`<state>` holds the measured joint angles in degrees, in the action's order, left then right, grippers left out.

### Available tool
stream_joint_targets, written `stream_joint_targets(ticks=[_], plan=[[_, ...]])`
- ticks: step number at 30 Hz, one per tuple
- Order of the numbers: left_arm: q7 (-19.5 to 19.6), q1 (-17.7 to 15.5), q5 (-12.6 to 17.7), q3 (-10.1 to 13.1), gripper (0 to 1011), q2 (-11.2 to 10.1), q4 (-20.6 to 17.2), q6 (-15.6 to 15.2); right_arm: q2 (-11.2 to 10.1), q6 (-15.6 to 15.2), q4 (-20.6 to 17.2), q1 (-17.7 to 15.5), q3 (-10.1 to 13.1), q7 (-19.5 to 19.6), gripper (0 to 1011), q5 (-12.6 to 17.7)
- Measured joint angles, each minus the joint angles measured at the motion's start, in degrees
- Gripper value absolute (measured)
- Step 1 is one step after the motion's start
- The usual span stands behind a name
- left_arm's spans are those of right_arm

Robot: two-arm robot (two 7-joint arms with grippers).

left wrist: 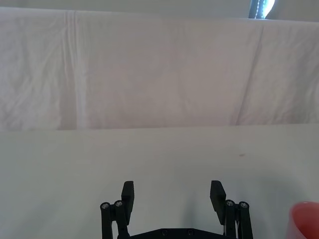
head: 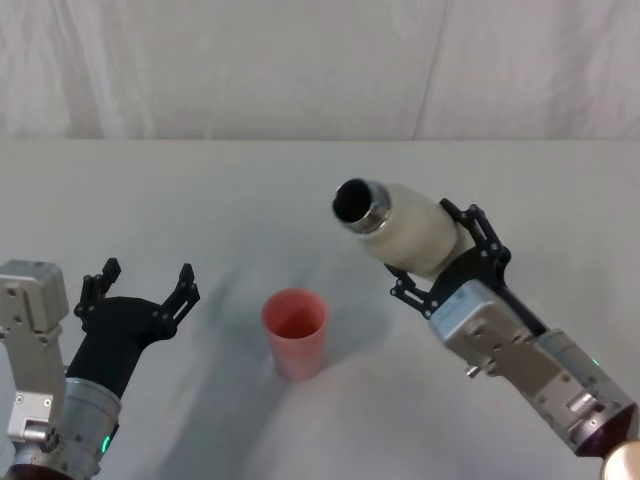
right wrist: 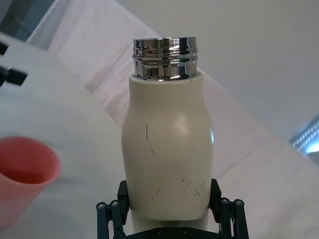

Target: Grasp the thermos with one hand and pour water into the cup lid.

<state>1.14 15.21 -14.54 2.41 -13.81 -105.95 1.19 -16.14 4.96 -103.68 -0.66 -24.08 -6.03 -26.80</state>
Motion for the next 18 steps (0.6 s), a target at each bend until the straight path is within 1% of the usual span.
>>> stream_joint_targets(ticks=[1, 2, 3, 4, 7, 9, 10, 11, 12, 13, 14, 16, 18], plan=[[0.00, 0.00, 0.00, 0.00, 1001, 0.00, 0.00, 0.00, 0.26, 0.09, -0.14, -0.39, 0.38, -0.01, 960, 0.75], [0.00, 0.00, 0.00, 0.00, 1001, 0.00, 0.00, 0.00, 0.81, 0.27, -0.35, -1.11, 1.21, -0.05, 960, 2.57], [0.00, 0.00, 0.00, 0.00, 1001, 0.00, 0.00, 0.00, 1.12, 0.33, -0.46, -1.45, 1.64, -0.07, 960, 3.38], [0.00, 0.00, 0.00, 0.00, 1001, 0.00, 0.00, 0.00, 1.74, 0.39, -0.68, -2.11, 2.50, -0.15, 959, 5.19], [0.00, 0.00, 0.00, 0.00, 1001, 0.00, 0.00, 0.00, 2.59, 0.43, -1.04, -2.97, 3.81, -0.52, 959, 7.96], [0.00, 0.00, 0.00, 0.00, 1001, 0.00, 0.00, 0.00, 3.46, 0.31, -1.55, -3.80, 5.21, -1.26, 960, 11.07], [0.00, 0.00, 0.00, 0.00, 1001, 0.00, 0.00, 0.00, 3.46, 0.31, -1.55, -3.80, 5.21, -1.26, 959, 11.07], [0.00, 0.00, 0.00, 0.00, 1001, 0.00, 0.00, 0.00, 3.67, 0.17, -1.70, -3.98, 5.57, -1.53, 959, 11.94], [0.00, 0.00, 0.00, 0.00, 1001, 0.00, 0.00, 0.00, 4.07, -0.38, -1.98, -4.31, 6.24, -2.19, 959, 13.75], [0.00, 0.00, 0.00, 0.00, 1001, 0.00, 0.00, 0.00, 4.29, -0.76, -2.11, -4.47, 6.60, -2.52, 959, 14.60], [0.00, 0.00, 0.00, 0.00, 1001, 0.00, 0.00, 0.00, 4.65, -1.61, -2.30, -4.67, 7.16, -3.10, 959, 16.19], [0.00, 0.00, 0.00, 0.00, 1001, 0.00, 0.00, 0.00, 5.12, -2.76, -2.58, -4.93, 7.97, -3.77, 959, 18.18], [0.00, 0.00, 0.00, 0.00, 1001, 0.00, 0.00, 0.00, 5.38, -3.53, -2.72, -5.07, 8.44, -4.13, 960, 19.36]])
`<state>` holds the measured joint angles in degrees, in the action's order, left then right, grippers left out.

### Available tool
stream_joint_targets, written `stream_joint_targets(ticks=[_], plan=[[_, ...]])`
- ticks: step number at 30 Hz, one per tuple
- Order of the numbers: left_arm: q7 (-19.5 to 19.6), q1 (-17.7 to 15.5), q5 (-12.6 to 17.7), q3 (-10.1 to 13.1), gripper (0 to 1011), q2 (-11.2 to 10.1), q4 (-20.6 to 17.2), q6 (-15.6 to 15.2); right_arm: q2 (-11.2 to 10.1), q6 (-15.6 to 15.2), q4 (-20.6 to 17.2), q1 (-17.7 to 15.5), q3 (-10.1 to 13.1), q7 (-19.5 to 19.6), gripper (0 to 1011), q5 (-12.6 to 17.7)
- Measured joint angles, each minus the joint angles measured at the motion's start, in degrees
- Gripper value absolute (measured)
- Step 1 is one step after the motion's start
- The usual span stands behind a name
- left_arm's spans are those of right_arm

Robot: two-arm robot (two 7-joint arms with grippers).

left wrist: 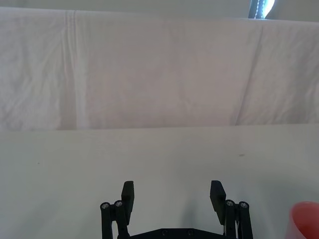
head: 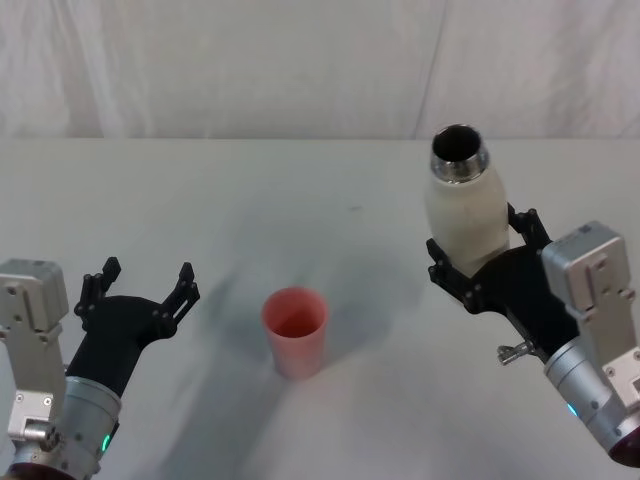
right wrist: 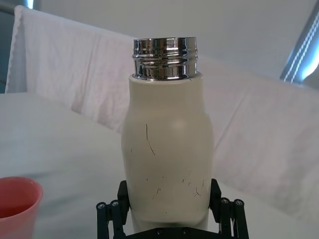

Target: Grasp the thermos with one hand and pour water into the cup lid.

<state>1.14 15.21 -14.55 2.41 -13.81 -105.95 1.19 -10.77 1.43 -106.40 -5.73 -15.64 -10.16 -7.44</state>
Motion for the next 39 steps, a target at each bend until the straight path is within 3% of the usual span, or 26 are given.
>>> stream_joint_targets(ticks=[8, 17, 23, 39], plan=[[0.00, 0.00, 0.00, 0.00, 1001, 0.00, 0.00, 0.00, 0.89, -4.38, -0.51, -0.28, 1.93, -2.36, 960, 6.67], [0.00, 0.00, 0.00, 0.00, 1001, 0.00, 0.00, 0.00, 2.27, -6.20, 0.34, 0.11, 2.71, -3.99, 959, 14.81], [0.00, 0.00, 0.00, 0.00, 1001, 0.01, 0.00, 0.00, 2.53, -7.37, 1.10, 0.92, 2.00, -3.81, 960, 16.51], [0.00, 0.00, 0.00, 0.00, 1001, 0.00, 0.00, 0.00, 2.29, -7.08, 3.77, 4.09, -0.82, -1.57, 960, 16.52]])
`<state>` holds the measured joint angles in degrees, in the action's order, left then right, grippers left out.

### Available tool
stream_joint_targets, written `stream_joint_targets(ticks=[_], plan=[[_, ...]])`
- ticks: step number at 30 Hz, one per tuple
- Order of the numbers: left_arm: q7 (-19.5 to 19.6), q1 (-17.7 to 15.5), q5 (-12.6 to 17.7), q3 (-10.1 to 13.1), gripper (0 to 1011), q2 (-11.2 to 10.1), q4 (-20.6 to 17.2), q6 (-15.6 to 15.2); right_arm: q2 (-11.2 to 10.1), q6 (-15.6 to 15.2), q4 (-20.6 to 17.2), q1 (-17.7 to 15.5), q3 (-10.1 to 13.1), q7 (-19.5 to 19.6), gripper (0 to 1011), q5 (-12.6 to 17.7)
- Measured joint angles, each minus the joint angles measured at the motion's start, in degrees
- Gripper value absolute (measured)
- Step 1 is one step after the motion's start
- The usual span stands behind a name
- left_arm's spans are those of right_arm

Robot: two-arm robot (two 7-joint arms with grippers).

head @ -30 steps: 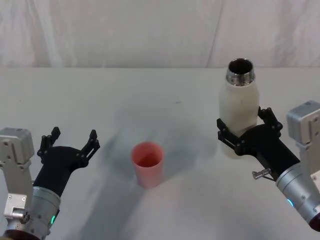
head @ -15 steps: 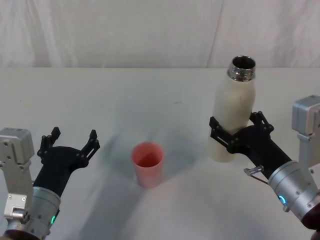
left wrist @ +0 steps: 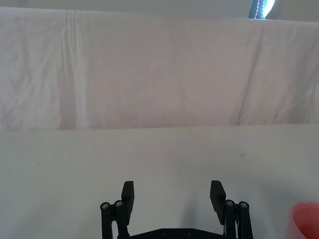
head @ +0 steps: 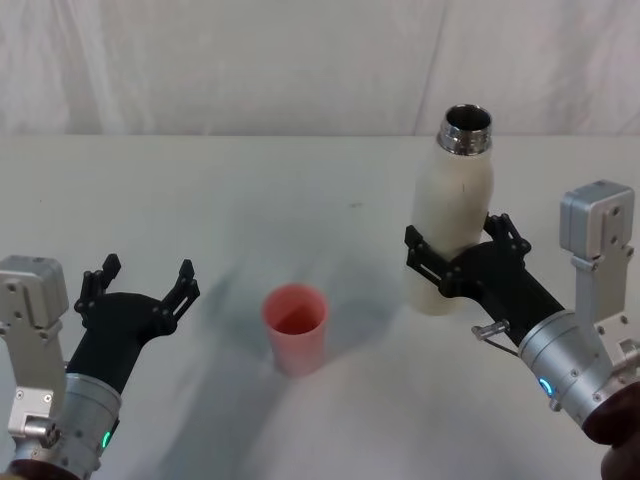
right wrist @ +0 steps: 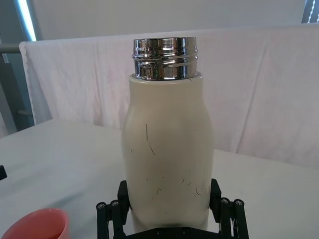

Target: Grasp the thermos with one hand and pour water into the cup lid.

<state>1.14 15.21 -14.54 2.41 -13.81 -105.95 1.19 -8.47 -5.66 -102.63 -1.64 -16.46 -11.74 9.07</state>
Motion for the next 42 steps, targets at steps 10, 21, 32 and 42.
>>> stream_joint_targets(ticks=[10, 21, 32, 42], plan=[[0.00, 0.00, 0.00, 0.00, 1001, 0.00, 0.00, 0.00, 0.14, 0.96, 0.89, 0.53, -0.44, 0.91, 960, -0.43], [0.00, 0.00, 0.00, 0.00, 1001, 0.00, 0.00, 0.00, 0.44, 1.62, 1.40, 1.04, -0.99, 1.00, 960, -0.70], [0.00, 0.00, 0.00, 0.00, 1001, 0.00, 0.00, 0.00, 0.36, 2.25, 1.41, 1.20, -1.47, 0.86, 960, -1.23], [0.00, 0.00, 0.00, 0.00, 1001, 0.00, 0.00, 0.00, 0.37, 2.48, 1.41, 1.18, -1.64, 0.82, 960, -1.54]])
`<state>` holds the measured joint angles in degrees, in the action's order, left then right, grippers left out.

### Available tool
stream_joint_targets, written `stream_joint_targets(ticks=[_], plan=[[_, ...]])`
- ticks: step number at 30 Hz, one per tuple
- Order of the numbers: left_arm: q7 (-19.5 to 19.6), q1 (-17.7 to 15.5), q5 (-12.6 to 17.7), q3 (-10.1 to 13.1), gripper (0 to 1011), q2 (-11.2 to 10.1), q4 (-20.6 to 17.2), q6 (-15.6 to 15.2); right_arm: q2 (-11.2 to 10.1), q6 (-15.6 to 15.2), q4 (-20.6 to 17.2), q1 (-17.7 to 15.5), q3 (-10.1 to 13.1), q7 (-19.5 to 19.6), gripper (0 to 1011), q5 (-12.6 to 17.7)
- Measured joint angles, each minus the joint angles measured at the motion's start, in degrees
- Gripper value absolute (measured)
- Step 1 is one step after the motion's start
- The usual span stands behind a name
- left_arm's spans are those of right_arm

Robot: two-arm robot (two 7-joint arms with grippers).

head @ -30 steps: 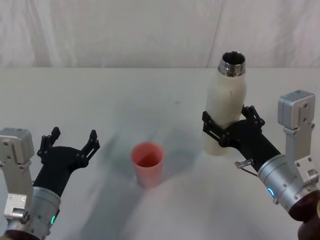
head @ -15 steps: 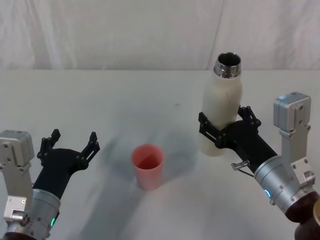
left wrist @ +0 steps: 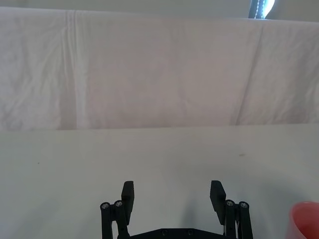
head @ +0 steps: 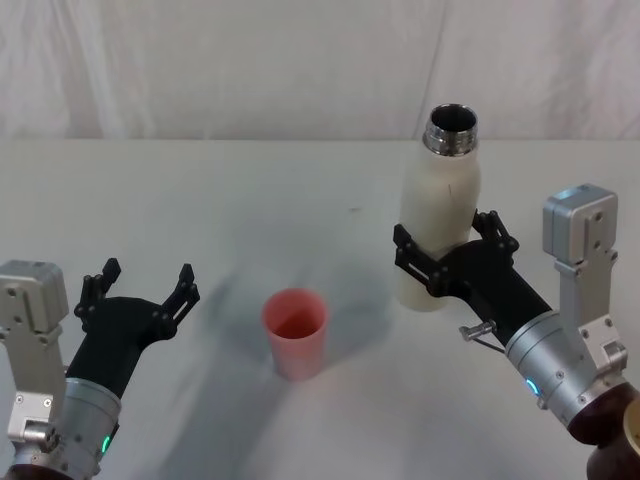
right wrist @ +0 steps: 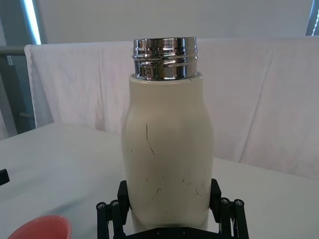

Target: Grasp the thermos with one hand and pour water into the cup lid.

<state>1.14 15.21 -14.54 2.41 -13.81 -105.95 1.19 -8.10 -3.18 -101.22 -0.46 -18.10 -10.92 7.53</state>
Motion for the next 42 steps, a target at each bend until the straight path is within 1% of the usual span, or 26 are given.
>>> stream_joint_targets(ticks=[4, 8, 15, 24, 42], plan=[[0.00, 0.00, 0.00, 0.00, 1001, 0.00, 0.00, 0.00, 0.04, 0.20, 0.31, -0.02, -0.17, -0.02, 960, -0.12], [0.00, 0.00, 0.00, 0.00, 1001, 0.00, 0.00, 0.00, 0.10, 1.37, 1.03, 0.11, -0.61, -0.12, 960, -0.72], [0.00, 0.00, 0.00, 0.00, 1001, 0.00, 0.00, 0.00, 0.30, 2.12, 1.94, 0.35, -0.94, -0.25, 959, -1.17], [0.00, 0.00, 0.00, 0.00, 1001, 0.00, 0.00, 0.00, 0.38, 2.23, 3.68, 0.99, -1.49, -0.70, 960, -1.83], [0.00, 0.00, 0.00, 0.00, 1001, 0.00, 0.00, 0.00, 1.49, 2.87, 8.19, 3.10, -2.62, -1.27, 960, -2.46]])
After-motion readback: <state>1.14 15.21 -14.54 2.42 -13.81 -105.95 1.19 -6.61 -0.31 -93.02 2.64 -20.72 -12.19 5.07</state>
